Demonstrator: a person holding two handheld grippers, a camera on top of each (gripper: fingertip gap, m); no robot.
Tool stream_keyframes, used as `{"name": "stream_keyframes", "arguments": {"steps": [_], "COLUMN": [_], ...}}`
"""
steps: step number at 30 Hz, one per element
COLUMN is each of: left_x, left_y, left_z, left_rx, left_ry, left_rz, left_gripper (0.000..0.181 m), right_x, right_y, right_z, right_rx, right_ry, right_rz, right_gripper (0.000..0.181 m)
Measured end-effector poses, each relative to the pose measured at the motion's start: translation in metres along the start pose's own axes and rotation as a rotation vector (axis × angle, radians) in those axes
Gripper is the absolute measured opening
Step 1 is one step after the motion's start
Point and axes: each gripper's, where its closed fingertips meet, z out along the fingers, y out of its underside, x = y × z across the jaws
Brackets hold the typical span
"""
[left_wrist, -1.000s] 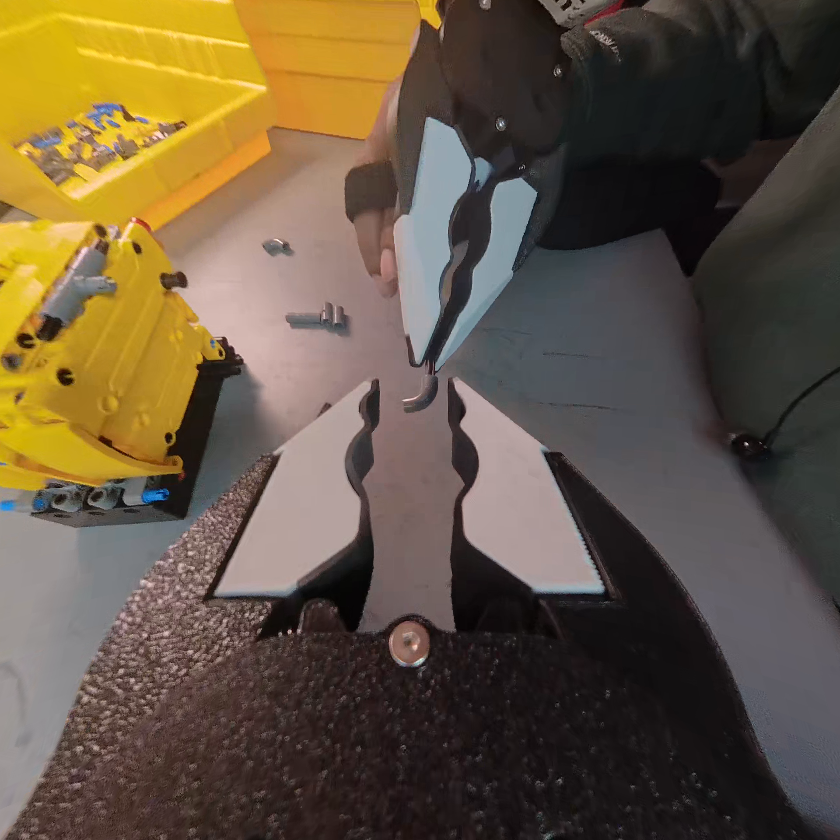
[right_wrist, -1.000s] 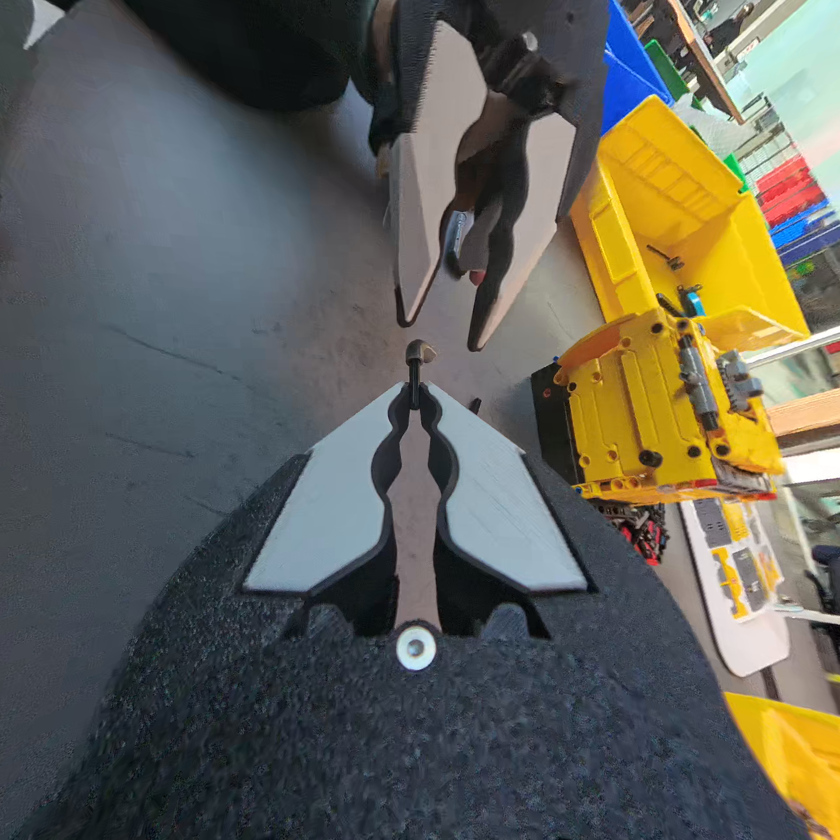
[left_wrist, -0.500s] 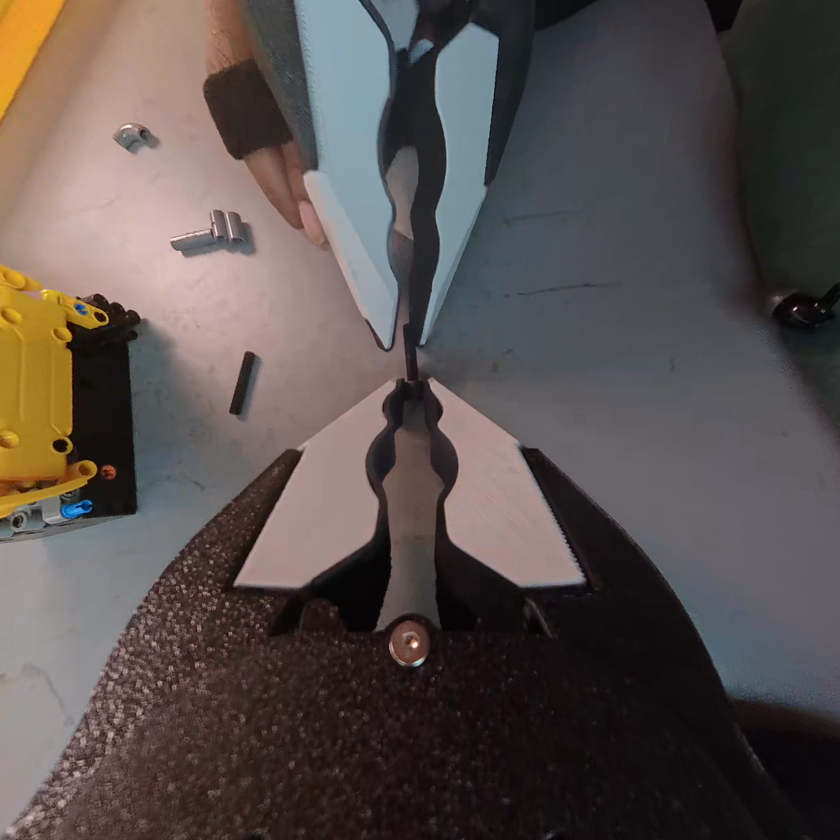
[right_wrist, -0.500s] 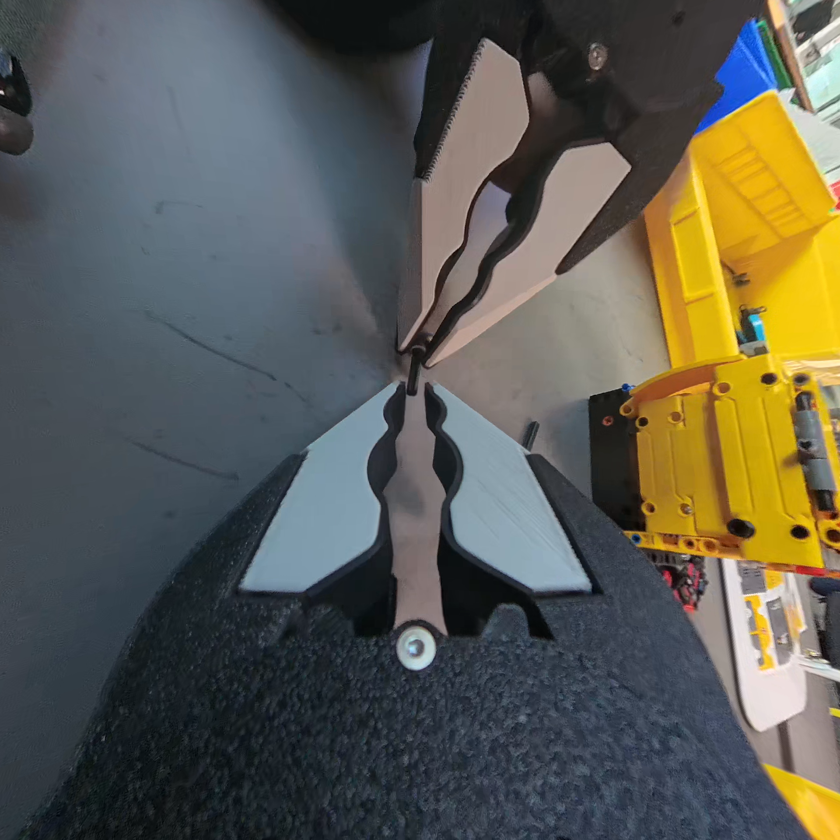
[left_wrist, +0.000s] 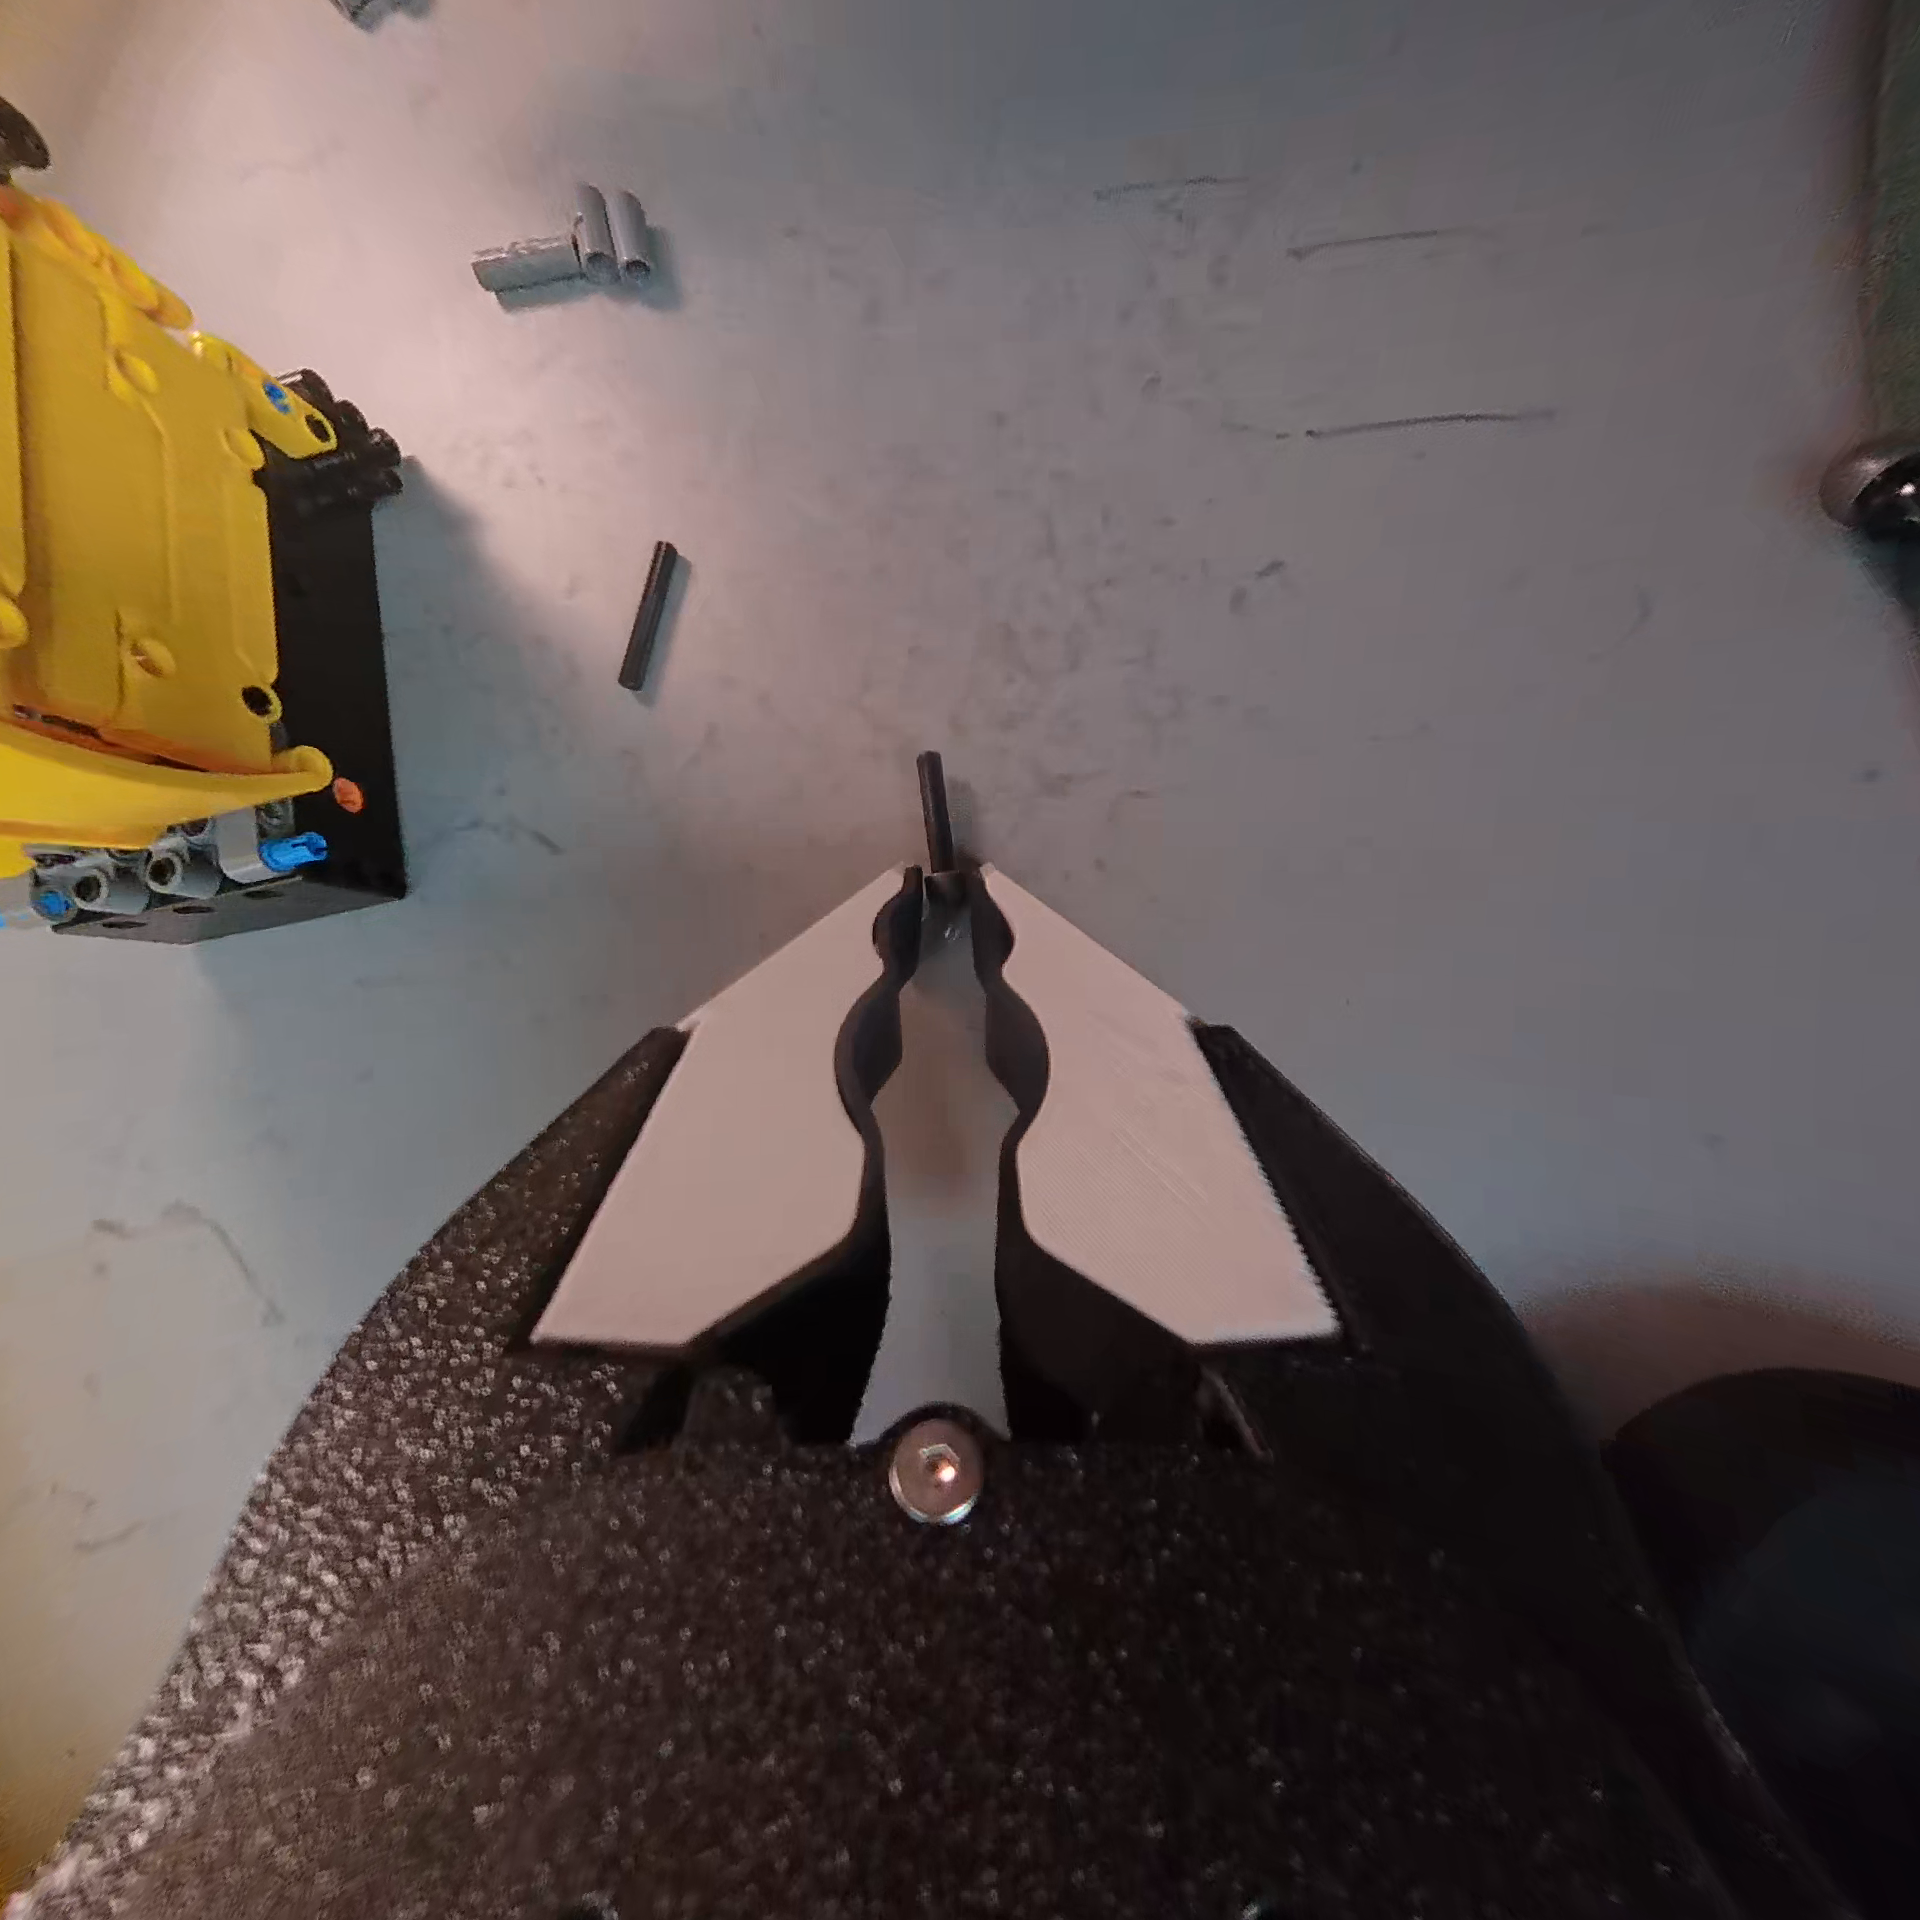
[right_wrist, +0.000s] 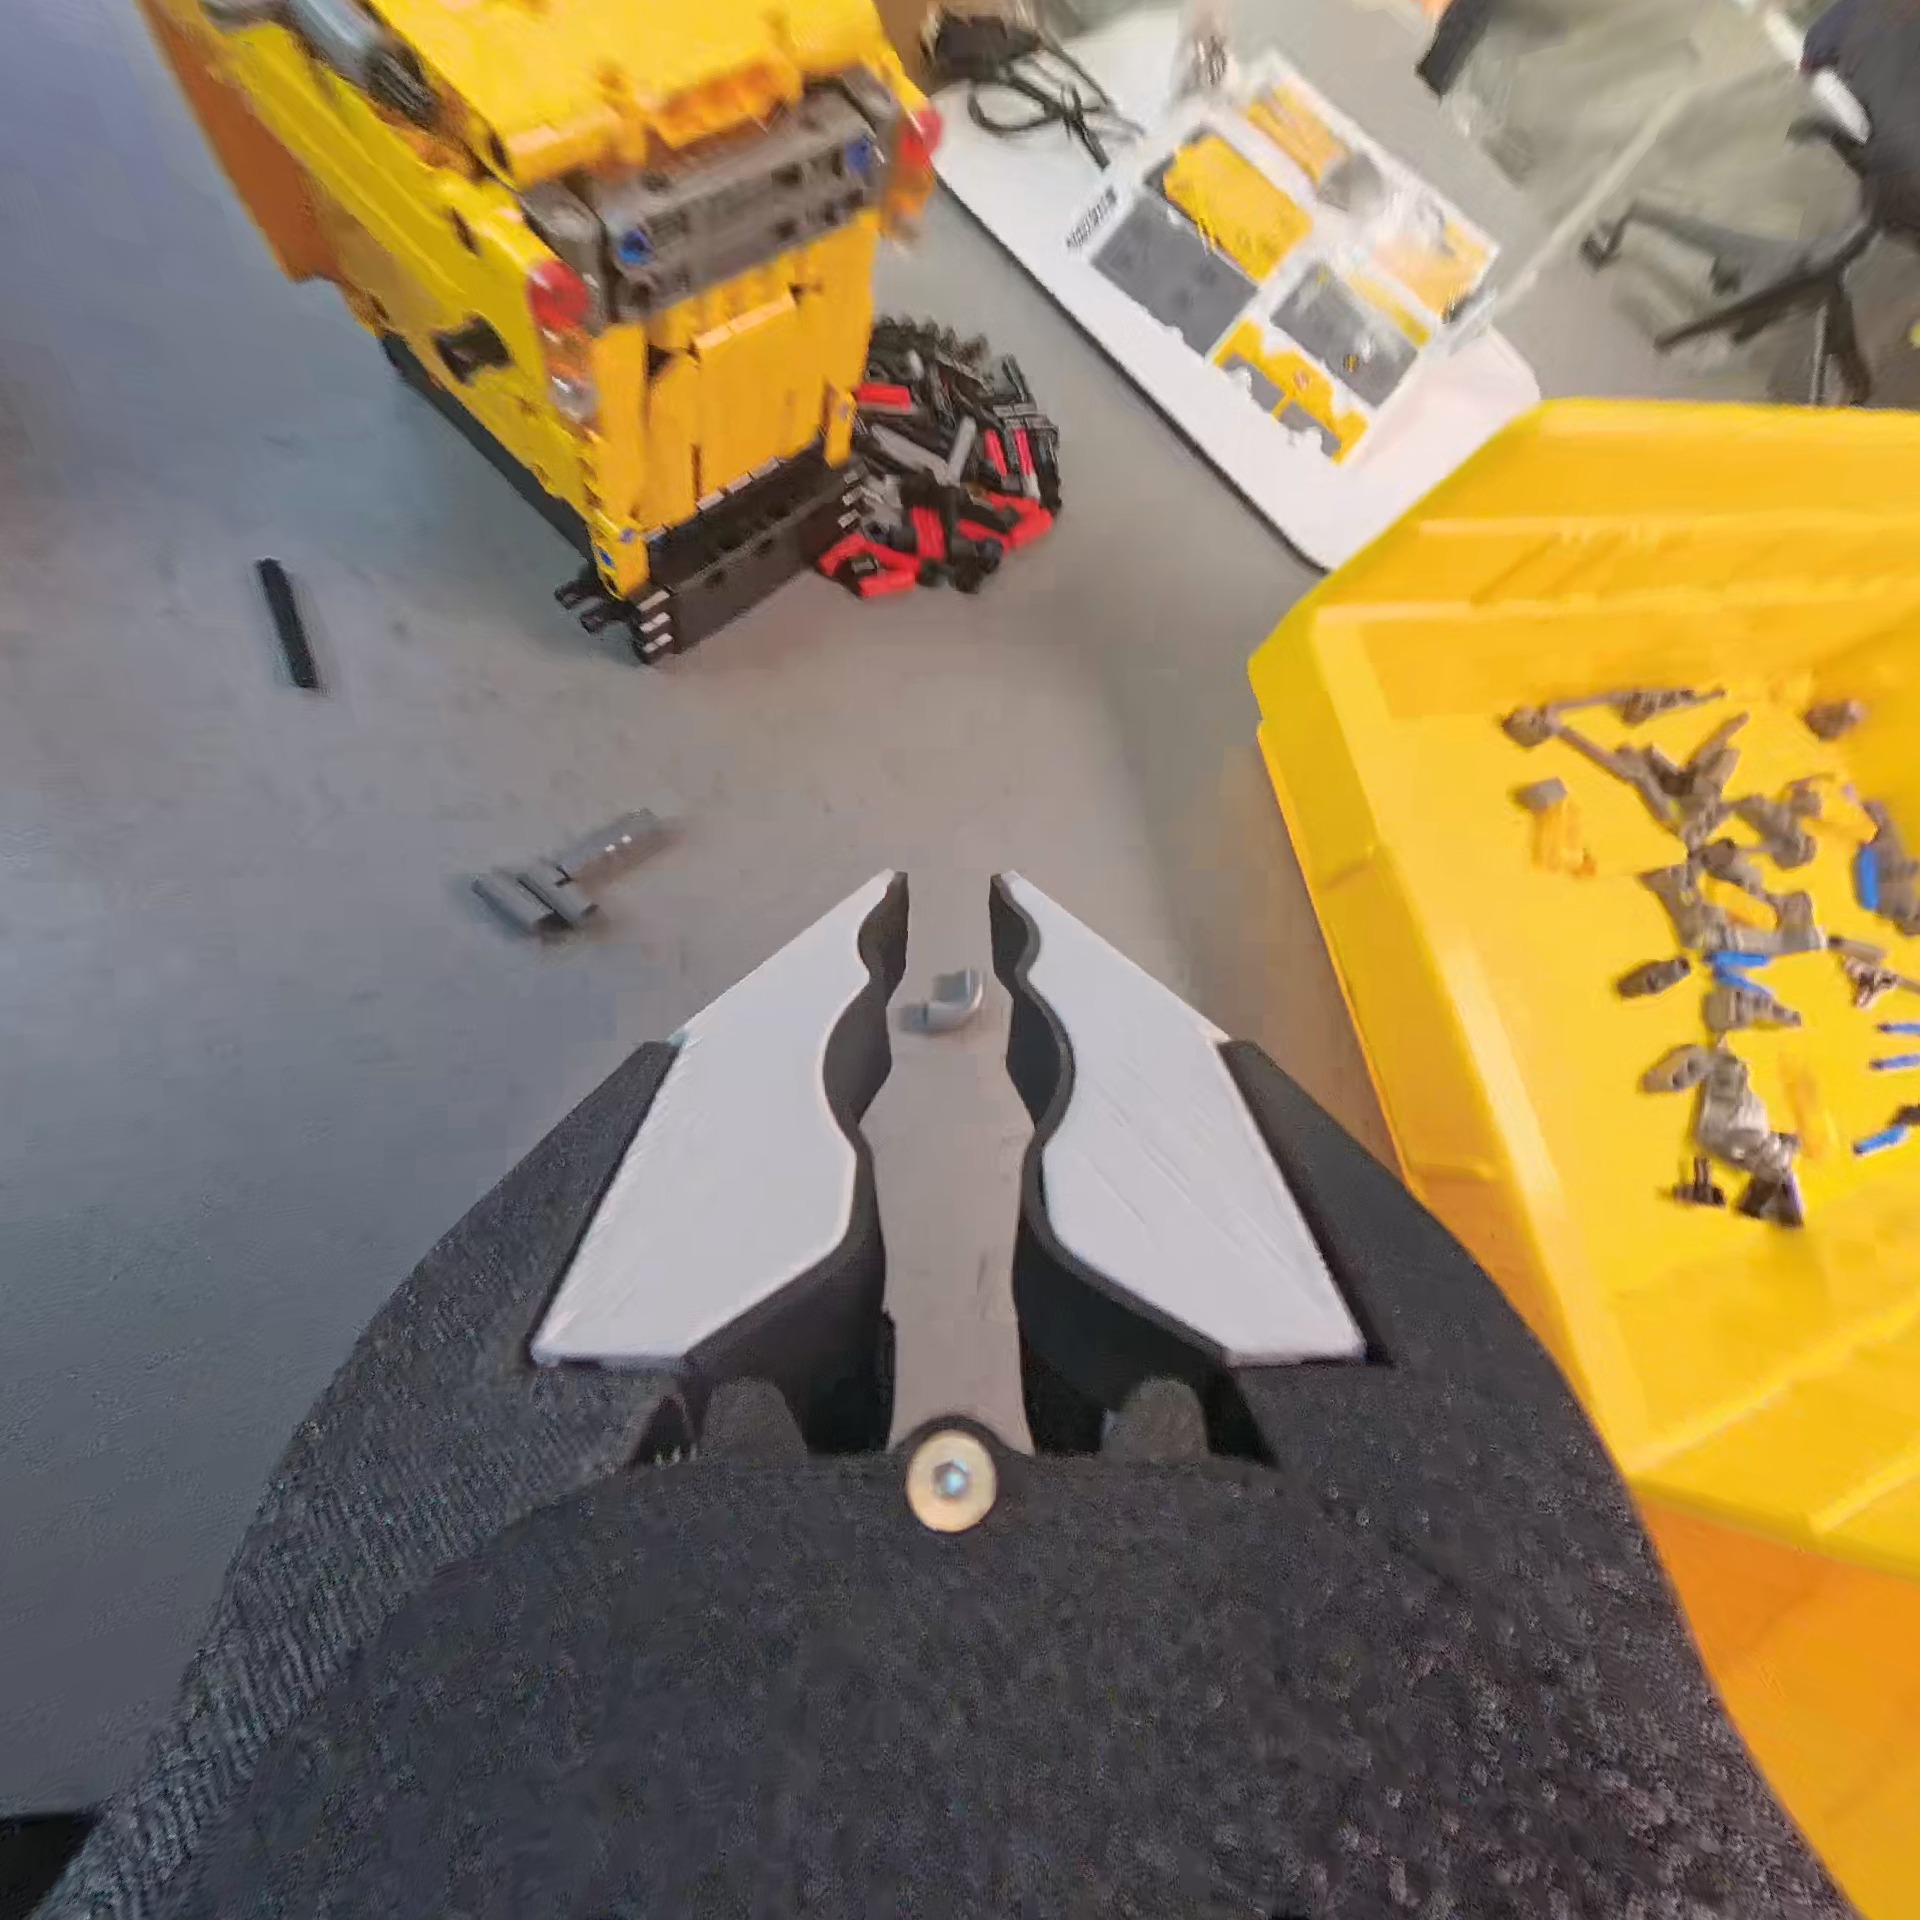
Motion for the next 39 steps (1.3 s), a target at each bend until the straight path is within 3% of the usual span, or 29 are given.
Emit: {"name": "stream_keyframes", "arguments": {"steps": [7, 10, 15, 19, 24, 31, 39], "left_x": [-0.006, -0.019, -0.041, -0.047, -0.052, -0.064, -0.056], "left_y": [-0.002, -0.011, -0.030, -0.035, -0.034, -0.035, -0.035], "left_z": [-0.009, -0.014, -0.019, -0.010, 0.014, 0.036, 0.039], "left_rx": [0.051, 0.113, 0.214, 0.211, 0.151, 0.100, 0.075], "left_ry": [-0.016, -0.085, -0.211, -0.257, -0.247, -0.181, -0.129], "left_rz": [-0.038, -0.059, -0.108, -0.130, -0.147, -0.197, -0.198], "left_gripper": [0.010, 0.010, 0.009, 0.010, 0.008, 0.015, 0.003], "right_x": [0.002, 0.002, -0.018, -0.089, -0.152, -0.170, -0.173], "right_y": [0.039, 0.047, 0.030, -0.007, -0.007, -0.004, -0.010], "right_z": [0.016, 0.024, 0.015, -0.005, 0.008, 0.013, -0.005], "right_rx": [-0.161, -0.193, -0.120, -0.049, -0.128, -0.148, -0.078], "right_ry": [-0.030, -0.039, -0.135, -0.373, -0.463, -0.488, -0.606], "right_rz": [0.122, 0.131, 0.081, 0.010, -0.120, -0.141, -0.189], "right_gripper": [0.025, 0.014, 0.013, 0.012, 0.013, 0.013, 0.024]}}
